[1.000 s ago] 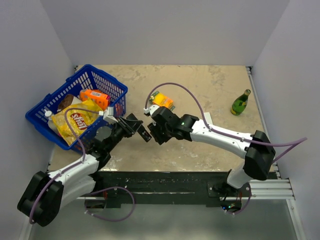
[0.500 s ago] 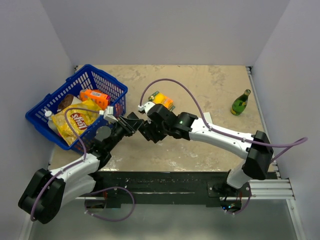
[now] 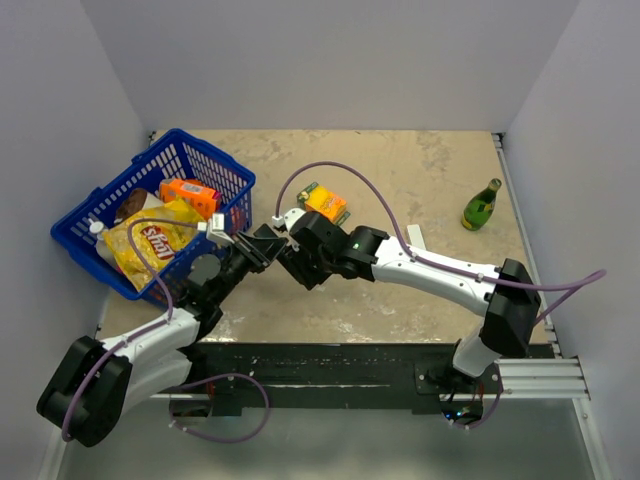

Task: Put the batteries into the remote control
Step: Load the battery cover into the remote control.

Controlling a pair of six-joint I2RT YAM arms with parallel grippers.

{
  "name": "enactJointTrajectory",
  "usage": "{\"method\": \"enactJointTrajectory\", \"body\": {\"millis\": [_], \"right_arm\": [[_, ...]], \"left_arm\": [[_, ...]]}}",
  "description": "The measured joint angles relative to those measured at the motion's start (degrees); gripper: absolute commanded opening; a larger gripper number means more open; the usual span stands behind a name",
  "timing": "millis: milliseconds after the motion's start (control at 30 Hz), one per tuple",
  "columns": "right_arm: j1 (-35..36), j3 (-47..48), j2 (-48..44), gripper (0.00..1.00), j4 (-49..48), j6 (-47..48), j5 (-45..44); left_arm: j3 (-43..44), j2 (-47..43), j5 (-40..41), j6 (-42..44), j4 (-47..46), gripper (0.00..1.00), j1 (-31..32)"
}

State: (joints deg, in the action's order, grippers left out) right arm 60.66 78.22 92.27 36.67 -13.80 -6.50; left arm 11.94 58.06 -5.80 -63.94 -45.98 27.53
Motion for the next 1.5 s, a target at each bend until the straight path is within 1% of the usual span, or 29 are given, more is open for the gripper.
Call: {"method": "enactJointTrajectory", "body": {"millis": [1500], "right_arm": [[1.16, 2.64, 0.24, 0.24, 3.43, 2.16, -0.57]], "left_arm": [[-1.77, 0.72, -2.56, -5.11, -5.60, 0.00, -0.02]]}}
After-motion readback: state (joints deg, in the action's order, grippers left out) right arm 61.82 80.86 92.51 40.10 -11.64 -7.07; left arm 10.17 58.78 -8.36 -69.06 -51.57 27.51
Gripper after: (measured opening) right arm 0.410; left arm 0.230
